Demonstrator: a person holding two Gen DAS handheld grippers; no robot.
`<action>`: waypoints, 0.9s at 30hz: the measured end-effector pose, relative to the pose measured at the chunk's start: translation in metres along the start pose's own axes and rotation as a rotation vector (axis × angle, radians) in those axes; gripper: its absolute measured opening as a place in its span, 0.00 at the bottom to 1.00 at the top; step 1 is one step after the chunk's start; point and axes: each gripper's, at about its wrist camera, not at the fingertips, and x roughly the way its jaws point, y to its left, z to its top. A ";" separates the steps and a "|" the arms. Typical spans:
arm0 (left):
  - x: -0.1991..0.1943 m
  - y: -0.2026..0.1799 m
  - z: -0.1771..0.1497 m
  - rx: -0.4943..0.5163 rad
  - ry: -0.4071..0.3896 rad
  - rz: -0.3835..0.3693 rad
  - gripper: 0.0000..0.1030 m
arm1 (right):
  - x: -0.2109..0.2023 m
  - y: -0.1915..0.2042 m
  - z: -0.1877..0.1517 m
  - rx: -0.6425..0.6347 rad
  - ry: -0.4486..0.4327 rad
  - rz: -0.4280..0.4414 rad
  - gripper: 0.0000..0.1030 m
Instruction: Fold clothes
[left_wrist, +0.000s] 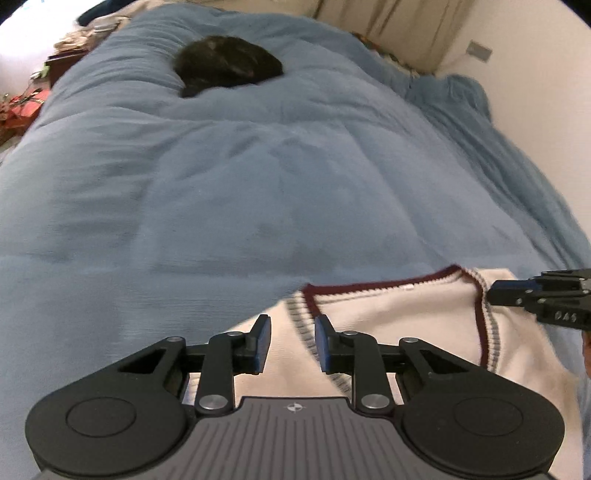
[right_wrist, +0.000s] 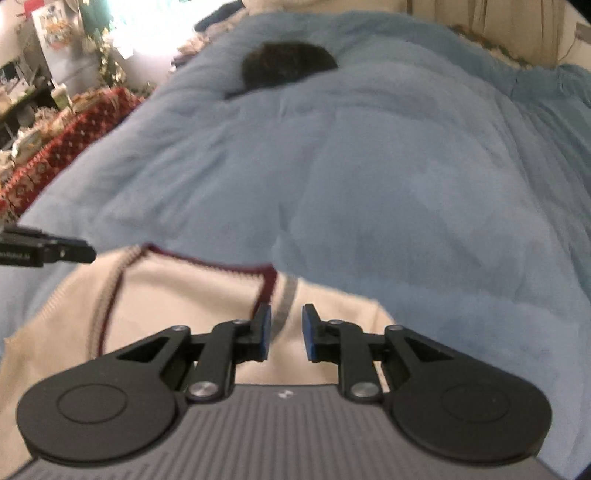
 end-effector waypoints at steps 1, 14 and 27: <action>0.009 -0.004 0.000 -0.006 0.013 -0.004 0.23 | 0.013 0.000 -0.002 -0.010 0.008 -0.010 0.20; 0.052 -0.055 0.017 0.109 0.069 -0.075 0.23 | 0.045 -0.006 0.025 -0.156 0.030 0.056 0.39; 0.070 -0.051 0.019 0.057 0.019 0.013 0.20 | 0.066 -0.004 0.026 -0.118 -0.012 0.002 0.06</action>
